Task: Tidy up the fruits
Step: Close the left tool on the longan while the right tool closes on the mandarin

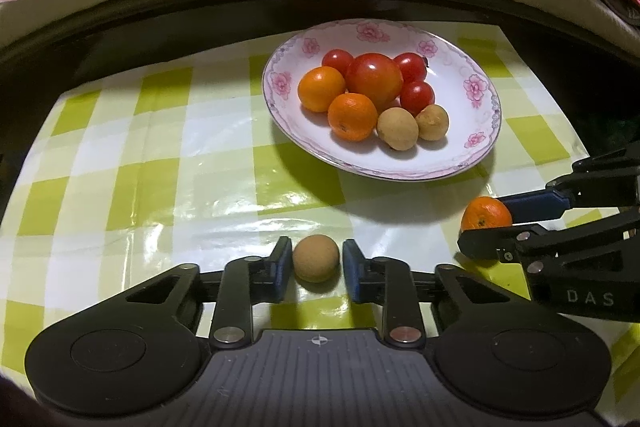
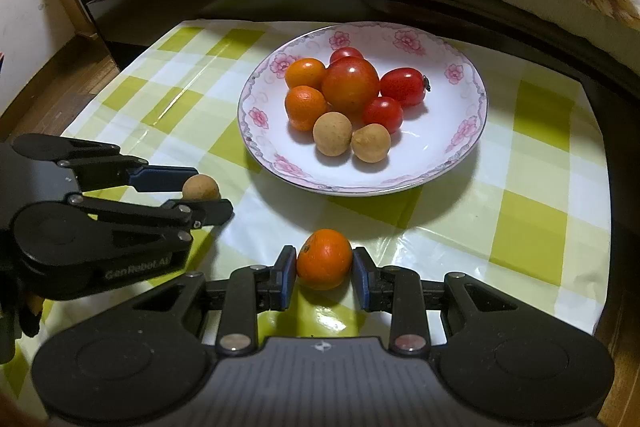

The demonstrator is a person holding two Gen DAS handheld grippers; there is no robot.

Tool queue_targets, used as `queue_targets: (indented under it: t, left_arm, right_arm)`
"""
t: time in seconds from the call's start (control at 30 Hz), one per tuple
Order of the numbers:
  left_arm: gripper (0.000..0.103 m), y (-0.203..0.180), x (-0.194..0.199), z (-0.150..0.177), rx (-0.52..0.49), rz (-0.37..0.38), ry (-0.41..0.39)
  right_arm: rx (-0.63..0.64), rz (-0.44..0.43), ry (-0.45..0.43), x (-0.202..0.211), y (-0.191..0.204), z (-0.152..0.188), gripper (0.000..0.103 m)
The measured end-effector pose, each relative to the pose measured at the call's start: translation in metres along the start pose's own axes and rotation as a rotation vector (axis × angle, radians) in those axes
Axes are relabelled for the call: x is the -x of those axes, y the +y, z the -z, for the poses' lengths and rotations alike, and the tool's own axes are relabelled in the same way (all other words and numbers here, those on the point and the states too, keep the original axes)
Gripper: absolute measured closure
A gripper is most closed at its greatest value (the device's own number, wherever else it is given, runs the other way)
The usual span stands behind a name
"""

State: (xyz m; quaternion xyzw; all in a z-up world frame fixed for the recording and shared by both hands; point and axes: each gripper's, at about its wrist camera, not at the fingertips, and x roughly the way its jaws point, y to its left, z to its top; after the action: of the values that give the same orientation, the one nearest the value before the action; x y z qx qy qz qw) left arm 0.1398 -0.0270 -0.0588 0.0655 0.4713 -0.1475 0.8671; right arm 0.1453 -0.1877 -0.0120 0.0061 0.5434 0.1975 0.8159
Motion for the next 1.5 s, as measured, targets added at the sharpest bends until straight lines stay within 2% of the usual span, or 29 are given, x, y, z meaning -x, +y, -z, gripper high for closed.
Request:
queue_targets:
  t: [0.43, 0.67, 1.23, 1.43, 1.5]
  left_arm:
    - [0.070, -0.0027, 0.0062, 0.0035, -0.019, -0.003, 0.024]
    - [0.065, -0.0023, 0.0060, 0.0045, -0.022, -0.010, 0.020]
    - [0.066, -0.0039, 0.0056, 0.0030, -0.025, -0.013, 0.020]
    - [0.062, -0.0016, 0.0054, 0.0027, -0.023, -0.009, 0.014]
    - [0.057, -0.0009, 0.0057, 0.0032, -0.022, -0.015, 0.012]
  right_arm:
    - [0.020, 0.022, -0.001, 0.0009, 0.0031, -0.0002, 0.070]
    - [0.031, 0.025, 0.010, -0.0021, 0.0056, 0.0006, 0.070]
    - [0.039, 0.036, 0.010, -0.0046, 0.0058, 0.0003, 0.070]
    - [0.043, 0.037, 0.009, -0.0048, 0.0059, 0.0001, 0.070]
    - [0.044, 0.037, 0.009, -0.0048, 0.0059, 0.0001, 0.070]
